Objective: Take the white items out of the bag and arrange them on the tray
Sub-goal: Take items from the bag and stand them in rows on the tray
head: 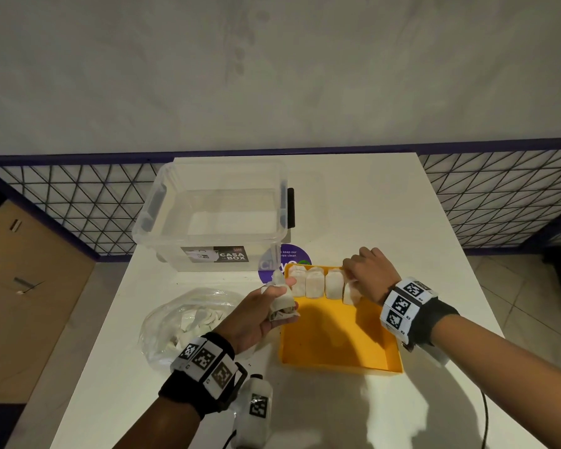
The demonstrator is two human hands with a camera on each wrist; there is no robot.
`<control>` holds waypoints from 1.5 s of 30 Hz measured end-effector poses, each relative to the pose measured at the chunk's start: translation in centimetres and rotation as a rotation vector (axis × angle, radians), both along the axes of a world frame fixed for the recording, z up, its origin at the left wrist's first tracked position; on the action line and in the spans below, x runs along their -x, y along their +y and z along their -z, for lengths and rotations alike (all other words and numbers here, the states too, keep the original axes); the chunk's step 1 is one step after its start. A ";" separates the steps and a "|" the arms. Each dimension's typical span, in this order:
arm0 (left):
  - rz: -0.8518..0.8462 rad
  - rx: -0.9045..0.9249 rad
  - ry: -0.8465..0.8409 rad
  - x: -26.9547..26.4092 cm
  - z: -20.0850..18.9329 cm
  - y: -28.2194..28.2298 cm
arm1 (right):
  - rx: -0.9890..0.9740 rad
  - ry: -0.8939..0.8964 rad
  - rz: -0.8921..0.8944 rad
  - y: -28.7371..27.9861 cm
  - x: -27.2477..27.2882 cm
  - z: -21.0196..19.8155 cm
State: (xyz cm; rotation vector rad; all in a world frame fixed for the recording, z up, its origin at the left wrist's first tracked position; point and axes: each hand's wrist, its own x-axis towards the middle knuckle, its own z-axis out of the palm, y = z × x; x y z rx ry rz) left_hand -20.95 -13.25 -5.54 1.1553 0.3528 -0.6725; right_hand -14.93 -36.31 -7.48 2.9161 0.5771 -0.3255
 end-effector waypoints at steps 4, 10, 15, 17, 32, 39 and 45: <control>0.025 -0.005 0.005 0.0 -0.1 -0.1 | -0.030 0.006 0.003 0.0 0.1 -0.4; 0.008 0.004 -0.013 0.0 -0.2 -0.2 | -0.333 -0.123 -0.016 1.6 0.9 -3.5; 0.008 0.008 -0.049 0.2 -0.5 -0.2 | -0.690 0.058 0.048 3.5 1.3 -5.5; -0.021 0.010 -0.059 0.3 -0.7 -0.2 | -0.790 0.135 0.079 4.3 1.6 -5.6; -0.025 0.056 -0.103 0.9 -1.6 -0.1 | -0.961 0.396 0.111 6.2 4.4 -5.3; -0.041 0.038 -0.067 0.7 -2.0 -0.3 | -1.046 0.442 0.177 5.5 4.3 -5.1; -0.052 0.033 -0.103 0.9 -1.5 0.0 | -1.213 0.494 0.347 4.9 4.2 -4.6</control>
